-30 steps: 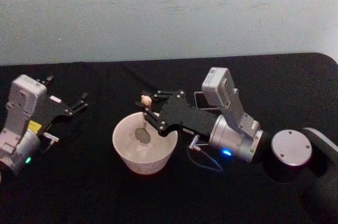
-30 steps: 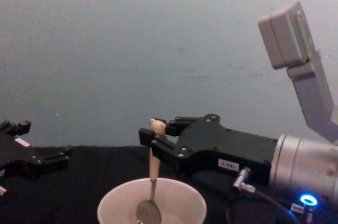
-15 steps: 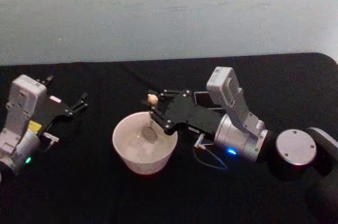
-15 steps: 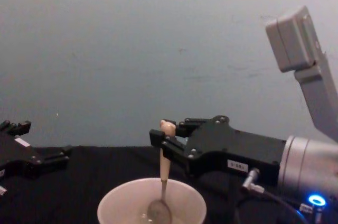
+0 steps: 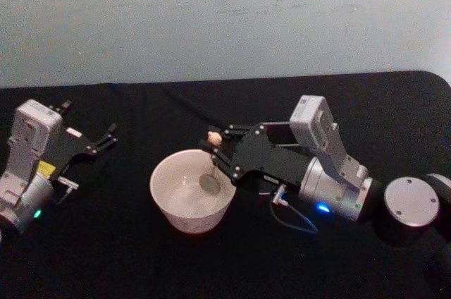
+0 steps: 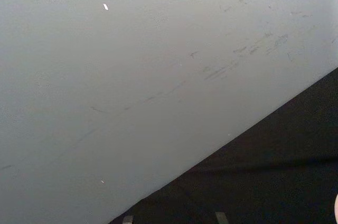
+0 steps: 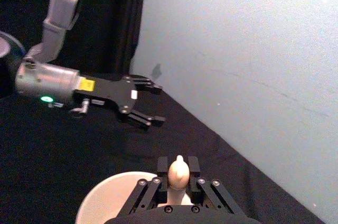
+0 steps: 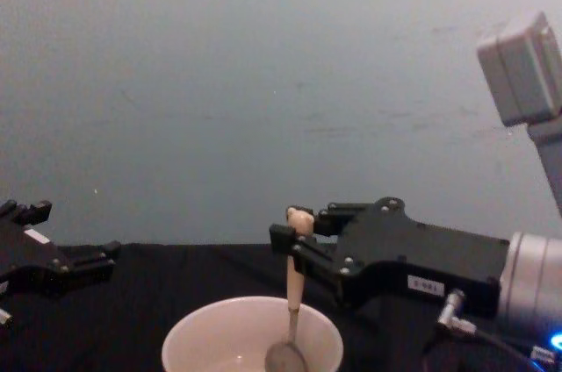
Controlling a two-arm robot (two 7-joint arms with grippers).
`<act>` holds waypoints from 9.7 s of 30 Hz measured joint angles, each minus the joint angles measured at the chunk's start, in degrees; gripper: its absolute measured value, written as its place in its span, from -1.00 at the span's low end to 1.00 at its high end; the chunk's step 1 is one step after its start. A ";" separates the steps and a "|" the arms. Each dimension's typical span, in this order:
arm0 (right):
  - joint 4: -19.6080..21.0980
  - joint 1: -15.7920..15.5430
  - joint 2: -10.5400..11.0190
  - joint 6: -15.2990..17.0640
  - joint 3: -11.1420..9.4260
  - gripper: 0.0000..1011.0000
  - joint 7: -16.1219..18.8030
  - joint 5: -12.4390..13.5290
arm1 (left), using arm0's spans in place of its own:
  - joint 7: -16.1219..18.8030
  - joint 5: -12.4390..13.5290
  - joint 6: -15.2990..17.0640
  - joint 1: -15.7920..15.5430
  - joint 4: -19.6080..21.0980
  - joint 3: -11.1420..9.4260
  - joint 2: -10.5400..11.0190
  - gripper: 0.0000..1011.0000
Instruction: Pick up the stirring spoon with one hand, stir inside the cup, then place it back in its original position.
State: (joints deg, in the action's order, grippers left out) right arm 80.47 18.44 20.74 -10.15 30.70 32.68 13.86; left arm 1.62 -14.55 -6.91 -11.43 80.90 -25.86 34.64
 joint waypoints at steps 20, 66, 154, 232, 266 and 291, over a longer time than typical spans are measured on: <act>2.39 -1.27 -0.35 1.11 2.54 -0.58 1.41 1.64 | 0.00 0.00 0.00 0.00 0.00 0.00 0.00 0.98; 1.53 -1.44 0.43 1.28 -1.04 -0.58 -0.56 1.36 | 0.00 0.00 0.00 0.00 0.00 0.00 0.00 0.98; 3.15 -1.89 -1.94 1.72 1.79 -0.58 -0.39 1.27 | 0.00 0.00 0.00 0.00 0.00 0.00 0.00 0.98; 20.28 -4.21 6.60 8.71 -12.26 -0.58 -7.45 9.17 | 0.00 0.00 0.00 0.00 0.00 0.00 0.00 0.98; 20.77 -9.76 7.49 17.67 -13.43 -0.58 -11.41 9.67 | 0.00 0.00 0.00 0.00 0.00 0.00 0.00 0.98; 15.00 -10.38 3.61 18.45 -12.14 -0.58 -13.74 10.12 | 0.00 0.00 0.00 0.00 0.00 0.00 0.00 0.98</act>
State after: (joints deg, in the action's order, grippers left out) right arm 95.47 8.06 24.35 8.30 18.56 18.95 23.98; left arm 1.62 -14.55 -6.91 -11.43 80.90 -25.86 34.65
